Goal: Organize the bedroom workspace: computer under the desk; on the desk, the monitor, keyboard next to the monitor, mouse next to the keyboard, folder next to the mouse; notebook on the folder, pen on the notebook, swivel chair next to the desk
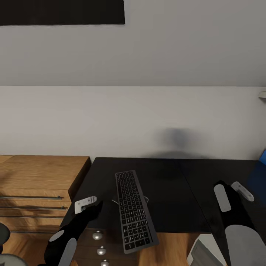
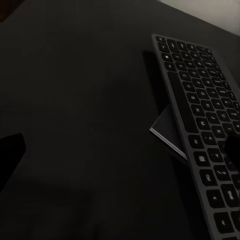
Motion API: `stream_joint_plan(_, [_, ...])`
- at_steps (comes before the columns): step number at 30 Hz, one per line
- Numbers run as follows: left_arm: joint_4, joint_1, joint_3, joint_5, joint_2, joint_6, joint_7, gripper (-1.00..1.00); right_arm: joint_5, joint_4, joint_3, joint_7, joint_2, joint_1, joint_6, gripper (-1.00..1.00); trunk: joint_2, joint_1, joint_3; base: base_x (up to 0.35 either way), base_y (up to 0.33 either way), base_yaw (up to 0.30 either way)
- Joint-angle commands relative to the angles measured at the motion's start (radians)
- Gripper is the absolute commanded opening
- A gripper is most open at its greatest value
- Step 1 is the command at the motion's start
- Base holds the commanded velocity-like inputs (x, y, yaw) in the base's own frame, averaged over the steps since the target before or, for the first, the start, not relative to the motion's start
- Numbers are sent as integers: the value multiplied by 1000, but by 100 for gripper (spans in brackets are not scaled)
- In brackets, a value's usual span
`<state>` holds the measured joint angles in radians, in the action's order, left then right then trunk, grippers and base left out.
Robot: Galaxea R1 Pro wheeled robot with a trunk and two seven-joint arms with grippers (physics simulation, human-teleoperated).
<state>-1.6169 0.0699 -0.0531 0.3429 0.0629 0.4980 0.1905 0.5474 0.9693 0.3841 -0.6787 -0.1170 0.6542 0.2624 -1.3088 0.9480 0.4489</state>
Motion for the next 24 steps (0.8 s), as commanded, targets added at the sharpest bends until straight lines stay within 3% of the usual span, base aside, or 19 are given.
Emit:
stream_joint_plan(1, [-1,1,-1,10,0,4,11,100,-2,25,-3,-7,10,-8,24,-100,7,-4,-2,0,0,0])
stream_joint_plan(5, [-1,1,-1,10,0,4,21,100,-22,131,-41,-19,62,-41,160,-100,35,-19,-15,0,0,0])
stream_joint_plan(7, [-1,1,-1,10,0,4,23,100,-23,196,-69,-20,82,-51,289,-100,49,-27,-21,0,0,0])
stream_joint_plan(9, [-1,1,-1,10,0,4,24,100,-21,223,-80,-20,89,-54,406,-100,63,-35,-27,0,0,0])
stream_joint_plan(13, [-1,1,-2,10,0,4,24,100,11,238,-84,8,97,-55,536,-100,84,-46,-37,0,0,0])
stream_joint_plan(19, [-1,1,-6,11,0,4,24,100,32,270,-103,51,109,-64,593,-100,84,-46,-37,0,0,0])
stream_joint_plan(21, [-1,1,-8,11,0,4,24,100,31,294,-133,53,107,-82,592,-100,84,-46,-37,0,0,0])
stream_joint_plan(22, [-1,1,-9,11,0,4,24,100,27,314,-171,55,107,-98,591,-100,84,-46,-37,0,0,0])
stream_joint_plan(24, [-1,1,-9,11,0,4,24,100,25,323,-193,55,106,-103,590,-100,84,-46,-37,0,0,0])
